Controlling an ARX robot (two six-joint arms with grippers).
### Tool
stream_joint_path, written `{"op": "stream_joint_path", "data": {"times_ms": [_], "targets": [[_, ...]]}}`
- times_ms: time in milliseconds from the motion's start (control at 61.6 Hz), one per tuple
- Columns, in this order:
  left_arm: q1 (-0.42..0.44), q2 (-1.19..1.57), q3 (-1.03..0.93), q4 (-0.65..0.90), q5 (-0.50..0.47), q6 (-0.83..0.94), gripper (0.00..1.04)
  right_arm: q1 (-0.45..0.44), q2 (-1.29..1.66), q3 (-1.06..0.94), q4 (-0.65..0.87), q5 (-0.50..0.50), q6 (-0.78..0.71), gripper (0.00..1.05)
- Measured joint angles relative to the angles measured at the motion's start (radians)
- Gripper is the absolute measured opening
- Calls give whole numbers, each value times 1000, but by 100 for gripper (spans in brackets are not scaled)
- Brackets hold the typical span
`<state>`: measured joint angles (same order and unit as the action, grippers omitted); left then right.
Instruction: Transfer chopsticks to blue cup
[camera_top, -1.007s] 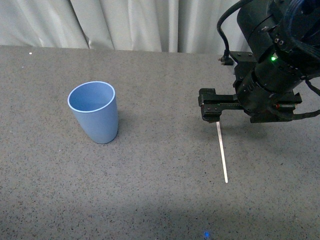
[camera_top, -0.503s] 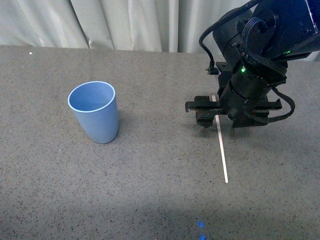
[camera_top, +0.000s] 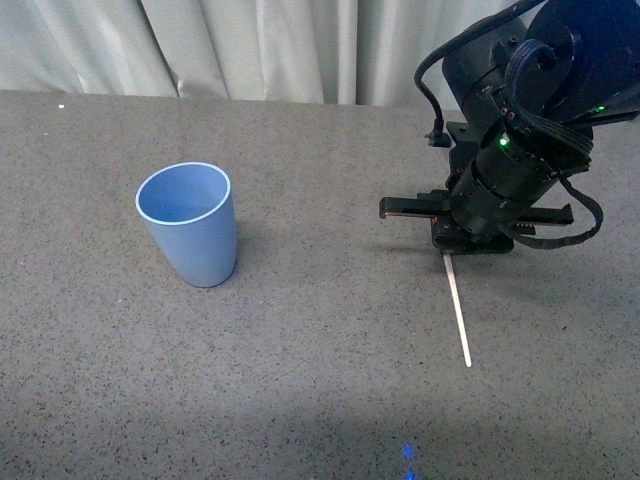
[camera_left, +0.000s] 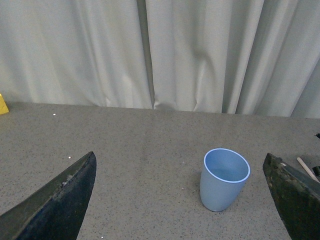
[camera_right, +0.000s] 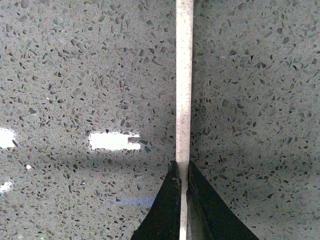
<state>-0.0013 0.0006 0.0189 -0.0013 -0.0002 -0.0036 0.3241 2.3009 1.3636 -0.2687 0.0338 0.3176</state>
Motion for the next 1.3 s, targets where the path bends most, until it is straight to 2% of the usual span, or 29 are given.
{"op": "stream_joint_path", "data": {"times_ms": [97,227,455,601,796,1121,1299], "targets": [[0,0,0,0,0,0,98,-1,-72,-112,136,1,-21,1],[0,0,0,0,0,0,98,10,-244,-262,454,-104,-50,1],[0,0,0,0,0,0,98,69,-367,-369,980,-278,-57,1],[0,0,0,0,0,0,98,125,-364,-379,1163,-391,-64,1],[0,0,0,0,0,0,98,198,-275,-294,1207,-466,-95,1],[0,0,0,0,0,0,98,238,-69,-93,1174,-481,-93,1],[0,0,0,0,0,0,98,271,-10,-91,1181,-481,-95,1]]}}
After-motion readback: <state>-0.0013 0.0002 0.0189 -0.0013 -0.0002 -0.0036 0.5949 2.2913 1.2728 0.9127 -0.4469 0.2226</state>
